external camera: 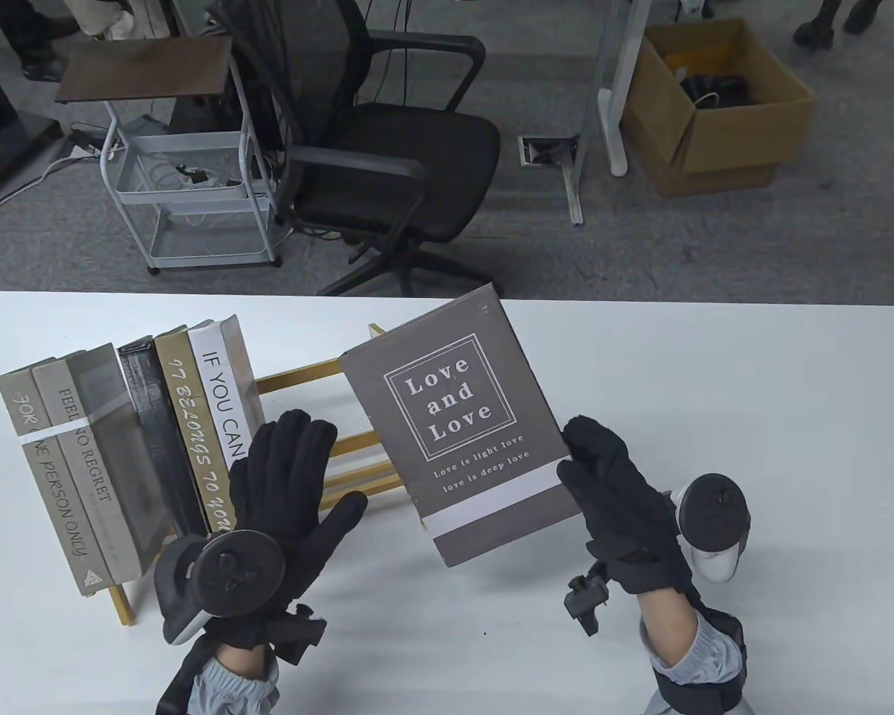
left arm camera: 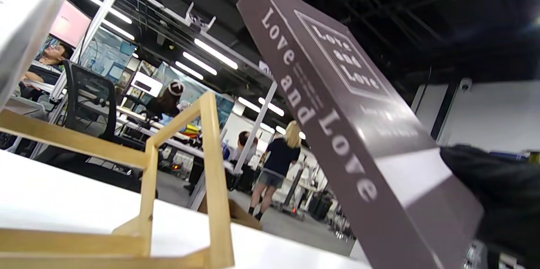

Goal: Push a thick book into a tightly packed book rack slot

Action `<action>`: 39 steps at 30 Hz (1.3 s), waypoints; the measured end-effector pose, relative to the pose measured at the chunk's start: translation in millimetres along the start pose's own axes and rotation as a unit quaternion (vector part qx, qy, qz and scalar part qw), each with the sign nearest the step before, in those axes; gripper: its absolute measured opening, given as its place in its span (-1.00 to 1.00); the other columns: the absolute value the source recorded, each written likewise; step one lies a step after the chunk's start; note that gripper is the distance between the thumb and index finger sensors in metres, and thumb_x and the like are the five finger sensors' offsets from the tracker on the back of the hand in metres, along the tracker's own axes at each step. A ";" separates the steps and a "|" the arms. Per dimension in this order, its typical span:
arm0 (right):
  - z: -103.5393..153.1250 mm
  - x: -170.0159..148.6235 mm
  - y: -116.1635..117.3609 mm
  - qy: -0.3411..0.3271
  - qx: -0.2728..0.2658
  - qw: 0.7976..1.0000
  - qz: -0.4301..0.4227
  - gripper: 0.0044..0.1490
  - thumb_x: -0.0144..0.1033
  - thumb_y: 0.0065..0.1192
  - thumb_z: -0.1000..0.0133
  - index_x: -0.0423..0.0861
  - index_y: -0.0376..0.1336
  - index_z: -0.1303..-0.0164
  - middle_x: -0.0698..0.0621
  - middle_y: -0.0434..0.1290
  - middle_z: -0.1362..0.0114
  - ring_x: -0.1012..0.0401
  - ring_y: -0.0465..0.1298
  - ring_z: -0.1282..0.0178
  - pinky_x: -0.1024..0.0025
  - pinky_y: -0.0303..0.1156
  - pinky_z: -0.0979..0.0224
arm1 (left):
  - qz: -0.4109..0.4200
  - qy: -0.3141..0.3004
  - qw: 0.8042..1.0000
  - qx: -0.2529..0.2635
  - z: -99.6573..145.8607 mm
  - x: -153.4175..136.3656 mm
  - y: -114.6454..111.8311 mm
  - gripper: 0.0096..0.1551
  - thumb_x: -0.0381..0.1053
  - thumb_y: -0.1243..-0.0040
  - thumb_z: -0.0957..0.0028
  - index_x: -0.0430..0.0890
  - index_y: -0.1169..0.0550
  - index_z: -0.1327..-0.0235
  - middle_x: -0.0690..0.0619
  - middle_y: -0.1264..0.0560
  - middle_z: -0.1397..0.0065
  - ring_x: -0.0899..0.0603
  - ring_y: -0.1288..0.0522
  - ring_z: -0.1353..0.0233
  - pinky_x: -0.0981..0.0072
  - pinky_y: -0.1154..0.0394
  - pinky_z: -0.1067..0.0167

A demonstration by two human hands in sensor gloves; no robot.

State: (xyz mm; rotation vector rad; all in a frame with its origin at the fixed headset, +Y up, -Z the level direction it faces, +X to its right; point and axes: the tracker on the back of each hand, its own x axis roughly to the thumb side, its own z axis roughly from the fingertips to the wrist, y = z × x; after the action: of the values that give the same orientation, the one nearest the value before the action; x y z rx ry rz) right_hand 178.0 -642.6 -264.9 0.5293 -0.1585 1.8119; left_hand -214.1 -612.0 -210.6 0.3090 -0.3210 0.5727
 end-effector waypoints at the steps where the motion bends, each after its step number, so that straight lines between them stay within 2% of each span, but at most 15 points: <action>1: 0.3 1.3 1.6 -0.003 0.006 1.000 0.000 -0.18 -0.43 0.09 -0.35 -0.59 -0.08 -0.62 -0.56 0.19 -0.53 -0.35 0.39 -0.33 -0.49 0.06 -0.36 | 0.007 0.002 1.000 0.006 0.2 -1.8 1.4 -0.05 0.49 0.29 -0.41 0.07 0.20 -0.85 -0.29 0.15 -0.89 -0.60 0.09 -0.77 -0.65 0.08 -0.52; 4: 1.3 6.2 10.2 -0.011 0.027 1.000 -0.004 -0.18 -0.43 0.10 -0.35 -0.59 -0.08 -0.62 -0.57 0.20 -0.53 -0.35 0.39 -0.33 -0.49 0.06 -0.36 | 0.043 0.010 0.999 0.024 -0.7 -11.4 4.3 -0.05 0.48 0.28 -0.43 0.06 0.23 -0.83 -0.32 0.14 -0.87 -0.60 0.04 -0.76 -0.60 0.04 -0.55; 7: 2.0 9.8 17.4 -0.019 0.045 0.999 -0.004 -0.18 -0.43 0.10 -0.35 -0.59 -0.07 -0.62 -0.56 0.20 -0.53 -0.35 0.40 -0.33 -0.48 0.06 -0.36 | 0.094 0.021 0.994 0.059 -2.0 -21.9 4.0 -0.03 0.47 0.23 -0.44 0.05 0.26 -0.81 -0.33 0.09 -0.85 -0.57 -0.08 -0.74 -0.55 -0.12 -0.55; 10: 3.0 14.6 24.0 -0.027 0.062 0.998 -0.002 -0.18 -0.43 0.10 -0.35 -0.59 -0.07 -0.62 -0.56 0.20 -0.54 -0.35 0.40 -0.33 -0.48 0.06 -0.36 | 0.162 0.037 0.982 0.087 -2.9 -32.9 2.7 -0.01 0.45 0.17 -0.44 0.03 0.28 -0.79 -0.36 0.02 -0.82 -0.54 -0.24 -0.68 -0.40 -0.30 -0.54; 13: 4.1 18.1 28.1 -0.033 0.070 0.997 -0.004 -0.19 -0.43 0.09 -0.35 -0.59 -0.07 -0.62 -0.56 0.20 -0.54 -0.35 0.39 -0.33 -0.48 0.06 -0.36 | 0.203 0.041 0.974 0.092 -3.9 -38.9 1.6 -0.01 0.43 0.13 -0.45 0.01 0.25 -0.79 -0.38 -0.06 -0.79 -0.50 -0.35 -0.61 -0.26 -0.42 -0.51; 16: 5.2 21.4 30.3 -0.038 0.069 0.997 0.001 -0.19 -0.43 0.10 -0.35 -0.59 -0.07 -0.62 -0.56 0.20 -0.54 -0.35 0.39 -0.33 -0.48 0.06 -0.36 | 0.218 0.042 0.971 0.092 -4.8 -40.0 0.8 -0.05 0.41 0.11 -0.46 0.03 0.21 -0.80 -0.35 -0.16 -0.75 -0.43 -0.50 -0.49 -0.06 -0.57 -0.40; 19: 5.4 20.9 30.2 -0.036 0.071 0.997 0.000 -0.19 -0.43 0.09 -0.35 -0.59 -0.07 -0.63 -0.56 0.20 -0.54 -0.35 0.39 -0.34 -0.48 0.06 -0.37 | 0.225 0.037 0.968 0.101 -5.4 -38.8 0.7 -0.13 0.35 0.08 -0.46 0.02 0.07 -0.82 -0.29 -0.33 -0.65 -0.30 -0.63 -0.33 0.12 -0.67 -0.26; 23: 4.9 21.6 30.7 -0.035 0.072 0.997 0.000 -0.19 -0.43 0.09 -0.36 -0.58 -0.07 -0.63 -0.56 0.20 -0.54 -0.36 0.38 -0.35 -0.49 0.05 -0.37 | 0.242 0.030 0.962 0.119 -5.6 -37.5 0.1 -0.24 0.29 0.04 -0.46 -0.01 -0.11 -0.79 -0.28 -0.42 -0.52 -0.17 -0.68 -0.22 0.26 -0.71 -0.15; 26: 4.4 21.6 30.9 -0.034 0.073 0.997 0.004 -0.21 -0.43 0.08 -0.36 -0.56 -0.06 -0.63 -0.56 0.20 -0.55 -0.36 0.38 -0.36 -0.49 0.03 -0.38 | 0.264 0.028 0.956 0.123 -5.7 -37.1 0.2 -0.31 0.26 0.01 -0.45 -0.02 -0.21 -0.74 -0.26 -0.44 -0.47 -0.16 -0.68 -0.19 0.28 -0.71 -0.12; 36: 1.0 18.3 33.4 -0.027 0.099 0.994 0.035 -0.25 -0.47 0.01 -0.40 -0.55 -0.06 -0.66 -0.59 0.16 -0.57 -0.40 0.32 -0.41 -0.53 -0.05 -0.39 | 0.241 0.029 0.958 0.149 -3.1 -27.3 0.4 -0.35 0.27 0.03 -0.45 0.01 -0.24 -0.69 -0.23 -0.45 -0.41 -0.14 -0.67 -0.11 0.35 -0.70 -0.03; 39: 0.1 17.5 34.9 -0.021 0.109 0.991 0.077 -0.27 -0.49 -0.03 -0.41 -0.55 -0.06 -0.67 -0.61 0.13 -0.59 -0.45 0.27 -0.45 -0.54 -0.13 -0.40 | 0.220 0.028 0.961 0.167 -1.2 -21.4 2.7 -0.36 0.27 0.03 -0.45 0.00 -0.25 -0.68 -0.23 -0.46 -0.39 -0.14 -0.66 -0.08 0.35 -0.69 0.00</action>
State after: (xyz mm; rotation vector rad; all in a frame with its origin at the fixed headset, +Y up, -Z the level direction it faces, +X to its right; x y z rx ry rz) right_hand 141.5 -638.0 -251.7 0.7266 -0.0295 1.9819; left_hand -232.4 -619.7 -219.3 0.5527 -0.2369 1.0772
